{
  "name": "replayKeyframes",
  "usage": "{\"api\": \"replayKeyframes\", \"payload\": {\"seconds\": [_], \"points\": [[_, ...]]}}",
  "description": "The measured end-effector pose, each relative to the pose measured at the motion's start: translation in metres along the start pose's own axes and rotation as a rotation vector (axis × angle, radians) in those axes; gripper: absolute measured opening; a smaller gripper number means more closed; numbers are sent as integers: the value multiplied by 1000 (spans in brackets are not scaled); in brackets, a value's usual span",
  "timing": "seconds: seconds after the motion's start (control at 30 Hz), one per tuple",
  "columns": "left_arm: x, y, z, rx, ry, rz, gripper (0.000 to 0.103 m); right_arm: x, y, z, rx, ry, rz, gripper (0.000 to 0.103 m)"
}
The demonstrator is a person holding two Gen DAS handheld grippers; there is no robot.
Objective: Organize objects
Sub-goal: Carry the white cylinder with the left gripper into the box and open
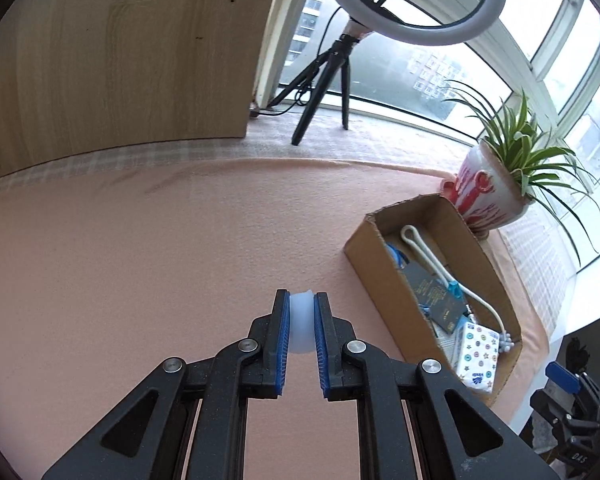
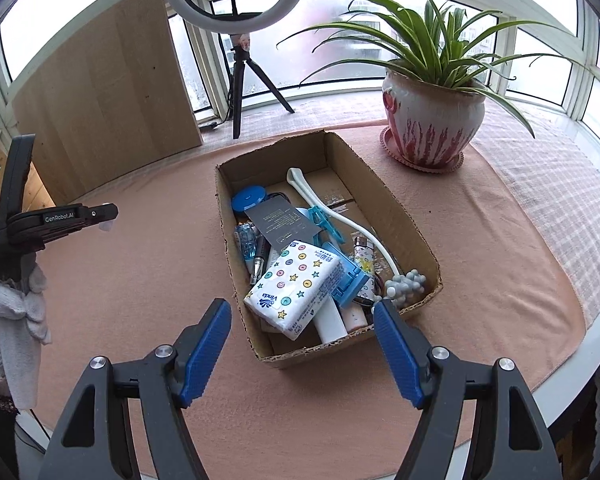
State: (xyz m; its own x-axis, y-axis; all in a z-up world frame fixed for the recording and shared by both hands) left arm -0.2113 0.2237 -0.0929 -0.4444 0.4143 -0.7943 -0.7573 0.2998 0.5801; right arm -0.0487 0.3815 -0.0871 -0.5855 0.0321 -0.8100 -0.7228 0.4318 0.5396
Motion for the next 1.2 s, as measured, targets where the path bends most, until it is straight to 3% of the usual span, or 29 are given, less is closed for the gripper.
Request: {"api": "replayKeyframes", "payload": {"seconds": [0.27, 0.43, 0.57, 0.63, 0.7, 0.73, 1.2], "points": [[31, 20, 97, 121, -87, -17, 13, -7, 2, 23, 19, -28, 11, 70], [43, 25, 133, 165, -107, -31, 13, -9, 4, 37, 43, -37, 16, 70], [47, 29, 153, 205, -100, -24, 20, -9, 2, 42, 47, -43, 14, 70], [43, 33, 156, 211, -84, 7, 34, -8, 2, 44, 49, -47, 11, 70], [37, 35, 156, 203, -72, 31, 86, -8, 2, 44, 47, -34, 7, 70], [33, 37, 156, 203, -67, 51, 90, -8, 2, 43, 48, -30, 11, 70], [-24, 31, 113, 205, 45, 91, 90, -6, 7, 18, 62, 3, 22, 70]]}}
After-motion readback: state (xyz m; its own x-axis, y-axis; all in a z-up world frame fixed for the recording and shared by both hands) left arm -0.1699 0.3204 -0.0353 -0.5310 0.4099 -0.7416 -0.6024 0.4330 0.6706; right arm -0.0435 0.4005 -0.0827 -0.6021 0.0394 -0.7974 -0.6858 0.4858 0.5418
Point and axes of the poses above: each gripper's, at about its wrist camera, not at the fingertips, and x roughly the way its jaws point, z to its right, y to its top, the point moved 7 cm from there along x, roughly the way its jaws point, and after that the axes turned 12 degrees about x, right-handed, at the moved point
